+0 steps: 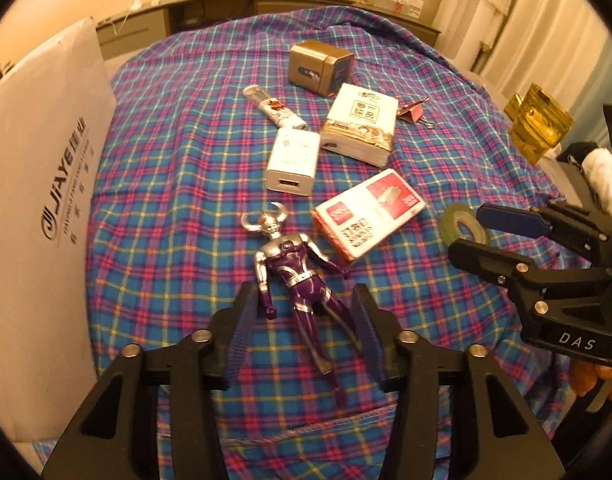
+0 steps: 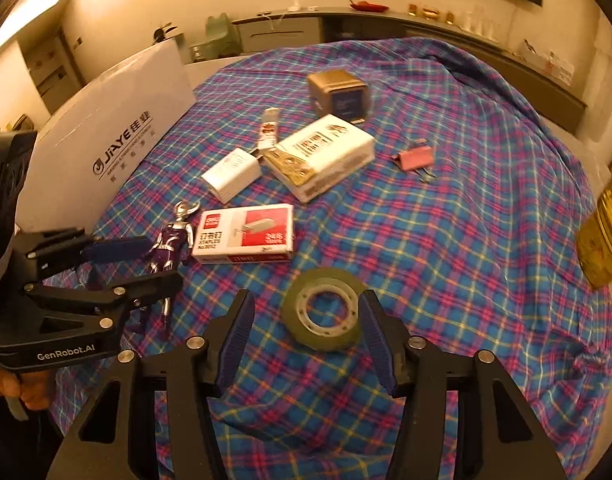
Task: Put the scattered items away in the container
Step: 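Grasp the purple action figure with the left tool while the right grasps the green tape roll, then lift the figure and tape roll and carry them over the white box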
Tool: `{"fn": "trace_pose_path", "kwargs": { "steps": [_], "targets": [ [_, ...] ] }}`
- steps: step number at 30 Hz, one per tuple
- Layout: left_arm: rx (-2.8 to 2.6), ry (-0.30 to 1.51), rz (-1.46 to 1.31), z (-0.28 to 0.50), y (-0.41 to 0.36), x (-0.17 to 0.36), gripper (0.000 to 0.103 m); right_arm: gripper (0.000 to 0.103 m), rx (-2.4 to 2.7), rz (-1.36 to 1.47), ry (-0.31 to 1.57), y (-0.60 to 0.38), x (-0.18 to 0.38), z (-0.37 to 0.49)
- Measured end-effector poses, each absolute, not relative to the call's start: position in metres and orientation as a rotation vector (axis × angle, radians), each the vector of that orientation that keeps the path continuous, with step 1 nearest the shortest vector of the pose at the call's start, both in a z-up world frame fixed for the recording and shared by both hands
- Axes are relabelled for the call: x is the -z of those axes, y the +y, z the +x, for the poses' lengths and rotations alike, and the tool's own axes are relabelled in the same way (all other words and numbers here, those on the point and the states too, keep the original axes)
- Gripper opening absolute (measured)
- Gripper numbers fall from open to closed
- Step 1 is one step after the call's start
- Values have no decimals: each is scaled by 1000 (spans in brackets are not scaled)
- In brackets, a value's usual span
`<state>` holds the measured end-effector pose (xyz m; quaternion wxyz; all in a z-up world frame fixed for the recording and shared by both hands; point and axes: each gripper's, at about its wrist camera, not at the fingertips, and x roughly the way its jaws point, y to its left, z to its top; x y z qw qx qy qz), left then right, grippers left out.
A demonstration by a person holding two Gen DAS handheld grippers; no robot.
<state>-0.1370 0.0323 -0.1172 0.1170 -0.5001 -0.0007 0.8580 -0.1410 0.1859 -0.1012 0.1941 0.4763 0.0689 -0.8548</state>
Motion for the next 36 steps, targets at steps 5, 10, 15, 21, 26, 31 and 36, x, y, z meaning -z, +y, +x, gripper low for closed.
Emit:
{"fn": "trace_pose_path", "kwargs": {
  "steps": [5, 10, 15, 21, 26, 31, 36],
  "targets": [
    [-2522, -57, -1466, -141, 14, 117, 47, 45, 2388, 1324, 267, 178, 102, -138],
    [-2503, -91, -1450, -138, 14, 118, 59, 45, 2388, 1334, 290, 177, 108, -140],
    [-2517, 43, -1407, -135, 30, 118, 49, 23, 2396, 1361, 256, 181, 111, -143],
    [-2502, 21, -1394, -136, 25, 116, 44, 18, 2378, 1372, 101, 194, 106, -144],
    [-2514, 12, -1366, -137, 22, 111, 33, 20, 2376, 1376, 67, 197, 105, -142],
    [-2501, -5, -1373, -139, 21, 112, 33, 21, 2375, 1377, 115, 192, 110, -144],
    [-2486, -31, -1391, -139, 21, 116, 37, 21, 2376, 1381, 133, 191, 110, -146]
  ]
}}
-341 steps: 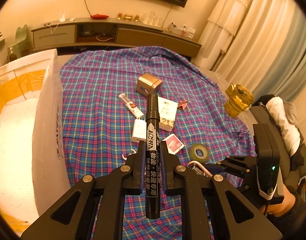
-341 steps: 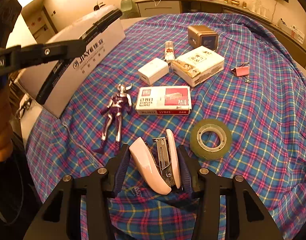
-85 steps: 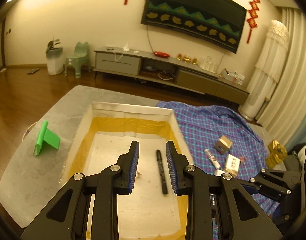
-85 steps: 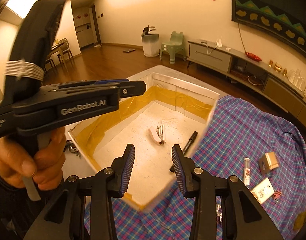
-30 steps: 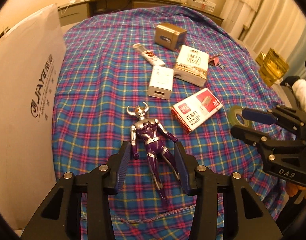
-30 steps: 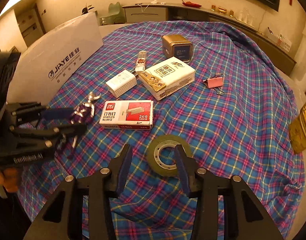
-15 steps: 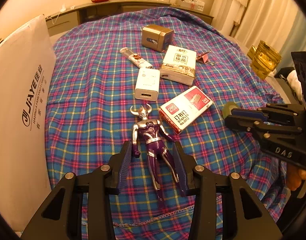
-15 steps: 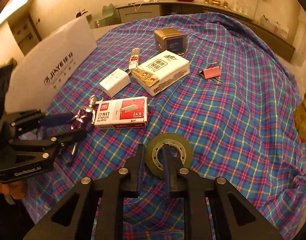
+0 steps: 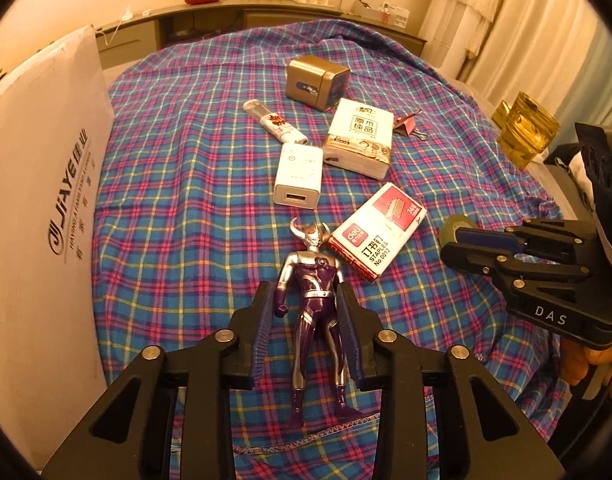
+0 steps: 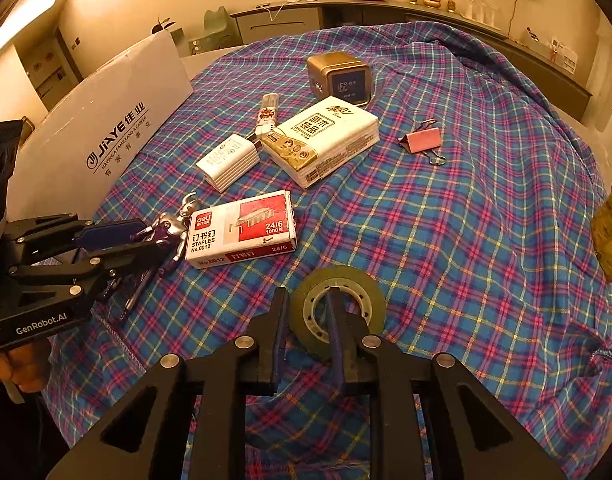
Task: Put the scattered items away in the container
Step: 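Lift the figure and tape roll and carry them over the white box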
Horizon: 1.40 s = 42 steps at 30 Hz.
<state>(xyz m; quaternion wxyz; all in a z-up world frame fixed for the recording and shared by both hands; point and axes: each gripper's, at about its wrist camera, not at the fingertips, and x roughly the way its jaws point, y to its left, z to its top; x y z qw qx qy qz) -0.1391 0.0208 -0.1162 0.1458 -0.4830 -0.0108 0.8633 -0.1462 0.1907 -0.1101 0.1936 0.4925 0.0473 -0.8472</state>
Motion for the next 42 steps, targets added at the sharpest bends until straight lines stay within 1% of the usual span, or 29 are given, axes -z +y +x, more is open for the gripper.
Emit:
{"fn": "trace_pose_path", "kwargs": {
  "steps": [1, 2, 4, 6, 7, 11, 24, 42],
  "targets": [
    [-2479, -27, -1410, -139, 21, 119, 39, 21, 2375, 1383, 137, 190, 110, -146],
    [-2494, -10, -1398, -138, 23, 119, 45, 21, 2375, 1383, 142, 190, 110, -146],
    [-2503, 34, -1384, -136, 27, 119, 46, 20, 2378, 1387, 142, 190, 110, -146],
    [-2501, 73, -1375, -134, 30, 118, 43, 19, 2382, 1388, 125, 191, 110, -146],
    [-2487, 70, -1372, -135, 30, 118, 36, 19, 2383, 1389, 103, 192, 110, -146],
    [-2480, 75, -1366, -136, 28, 117, 34, 16, 2378, 1377, 27, 196, 104, -145],
    [-2509, 57, -1301, -137, 21, 99, 32, 15, 2372, 1317, -56, 195, 88, -140],
    [-2559, 16, -1179, -124, 8, 58, 32, 15, 2386, 1219, -45, 173, 54, -126]
  ]
}}
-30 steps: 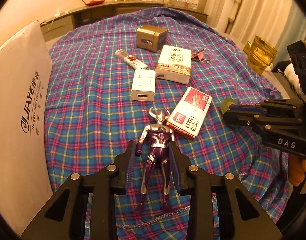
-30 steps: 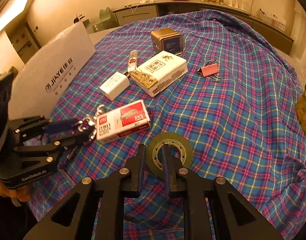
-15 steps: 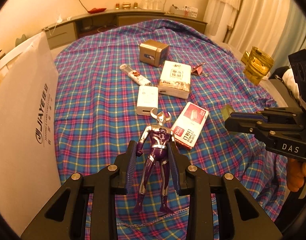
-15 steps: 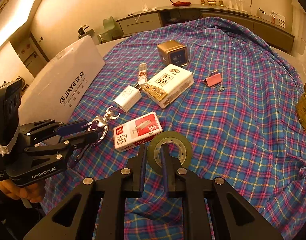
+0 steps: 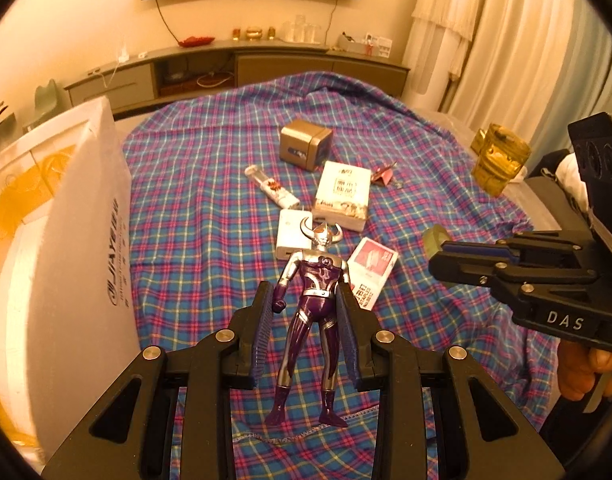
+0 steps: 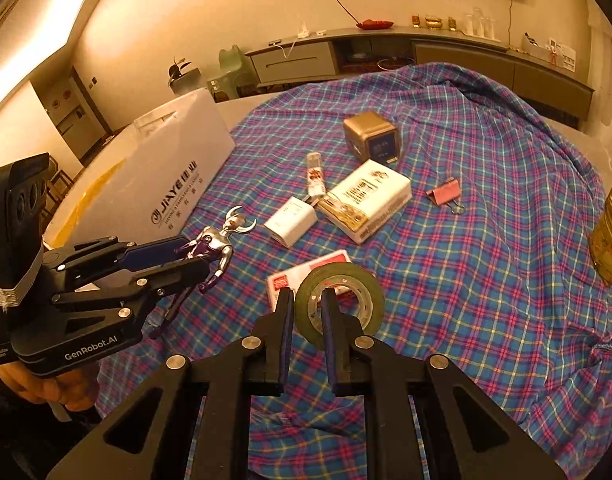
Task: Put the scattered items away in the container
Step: 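Lift the figure and tape roll and carry them over the white box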
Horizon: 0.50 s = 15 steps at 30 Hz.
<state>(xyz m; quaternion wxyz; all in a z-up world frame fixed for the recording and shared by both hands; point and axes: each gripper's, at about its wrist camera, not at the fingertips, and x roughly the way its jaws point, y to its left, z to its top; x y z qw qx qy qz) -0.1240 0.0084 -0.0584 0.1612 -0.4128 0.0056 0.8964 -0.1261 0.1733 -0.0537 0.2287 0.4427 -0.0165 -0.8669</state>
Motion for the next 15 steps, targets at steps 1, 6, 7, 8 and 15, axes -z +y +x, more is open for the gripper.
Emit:
{"fn": "trace_pose_path", "kwargs": {
  "steps": [1, 6, 7, 8, 15],
  "targets": [
    [-2563, 12, -1171, -124, 6, 56, 32, 15, 2388, 1213, -44, 172, 52, -125],
    [-2584, -17, -1128, -118, -3, 42, 32, 15, 2394, 1181, -31, 162, 40, -119],
    [-2587, -25, -1118, -117, -5, 38, 32, 15, 2396, 1175, -29, 161, 38, -118],
    [-2592, -28, -1104, -115, -6, 35, 32, 15, 2399, 1170, -28, 159, 36, -117],
    [-2606, -64, -1041, -108, -16, 16, 32, 15, 2415, 1129, -18, 149, 20, -108]
  ]
}}
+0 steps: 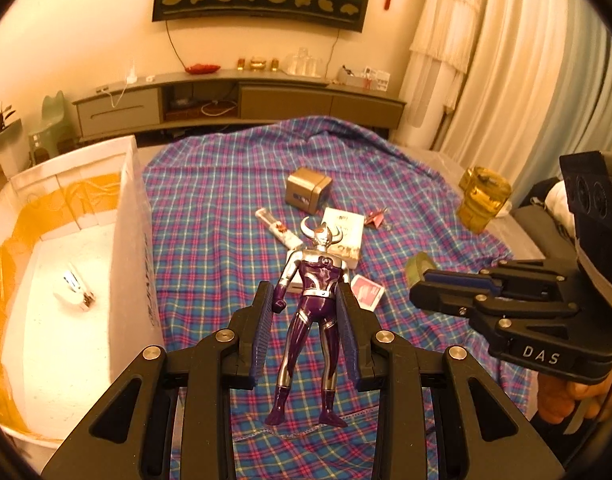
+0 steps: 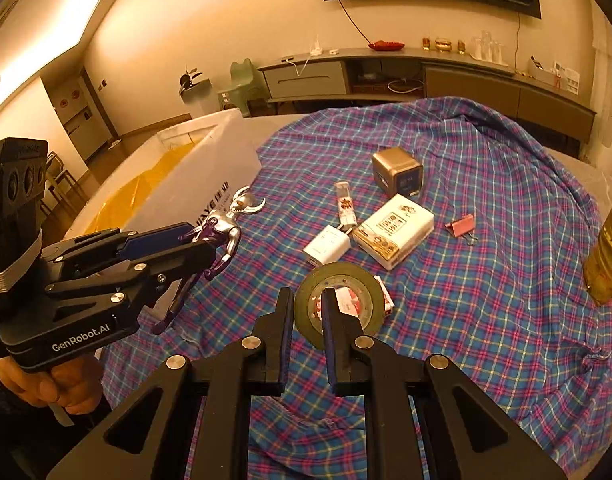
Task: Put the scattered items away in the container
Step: 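Lift the figure and tape roll and carry them over the white box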
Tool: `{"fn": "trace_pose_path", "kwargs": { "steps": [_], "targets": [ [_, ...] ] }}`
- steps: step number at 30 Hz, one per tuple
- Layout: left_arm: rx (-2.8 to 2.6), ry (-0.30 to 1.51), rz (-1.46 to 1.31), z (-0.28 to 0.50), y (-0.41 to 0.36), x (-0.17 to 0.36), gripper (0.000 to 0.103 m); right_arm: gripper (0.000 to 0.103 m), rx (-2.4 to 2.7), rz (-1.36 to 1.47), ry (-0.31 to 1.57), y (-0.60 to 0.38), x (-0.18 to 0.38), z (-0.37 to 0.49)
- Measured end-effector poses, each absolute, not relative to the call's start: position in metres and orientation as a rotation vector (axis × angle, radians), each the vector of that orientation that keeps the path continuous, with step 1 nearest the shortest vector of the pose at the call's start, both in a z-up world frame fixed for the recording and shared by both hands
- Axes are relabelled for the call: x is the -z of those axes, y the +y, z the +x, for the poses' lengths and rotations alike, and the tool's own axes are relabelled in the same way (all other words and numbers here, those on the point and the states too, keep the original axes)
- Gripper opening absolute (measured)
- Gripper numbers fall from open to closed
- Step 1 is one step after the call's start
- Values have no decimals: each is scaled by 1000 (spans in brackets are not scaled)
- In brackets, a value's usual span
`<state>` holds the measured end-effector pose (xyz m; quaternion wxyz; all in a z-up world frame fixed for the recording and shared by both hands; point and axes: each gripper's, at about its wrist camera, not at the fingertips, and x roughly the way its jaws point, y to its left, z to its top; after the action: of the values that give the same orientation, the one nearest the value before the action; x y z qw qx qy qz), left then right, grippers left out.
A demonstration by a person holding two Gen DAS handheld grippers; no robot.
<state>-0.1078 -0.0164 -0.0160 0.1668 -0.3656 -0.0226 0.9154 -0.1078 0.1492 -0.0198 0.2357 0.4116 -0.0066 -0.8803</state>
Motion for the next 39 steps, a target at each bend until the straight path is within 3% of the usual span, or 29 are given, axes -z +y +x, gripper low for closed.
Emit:
{"fn": "trace_pose_path", "kwargs": {
  "steps": [39],
  "targets": [
    [-2703, -335, -829, -74, -116, -45, 32, 15, 2422, 958, 131, 49, -62, -83]
  ]
}}
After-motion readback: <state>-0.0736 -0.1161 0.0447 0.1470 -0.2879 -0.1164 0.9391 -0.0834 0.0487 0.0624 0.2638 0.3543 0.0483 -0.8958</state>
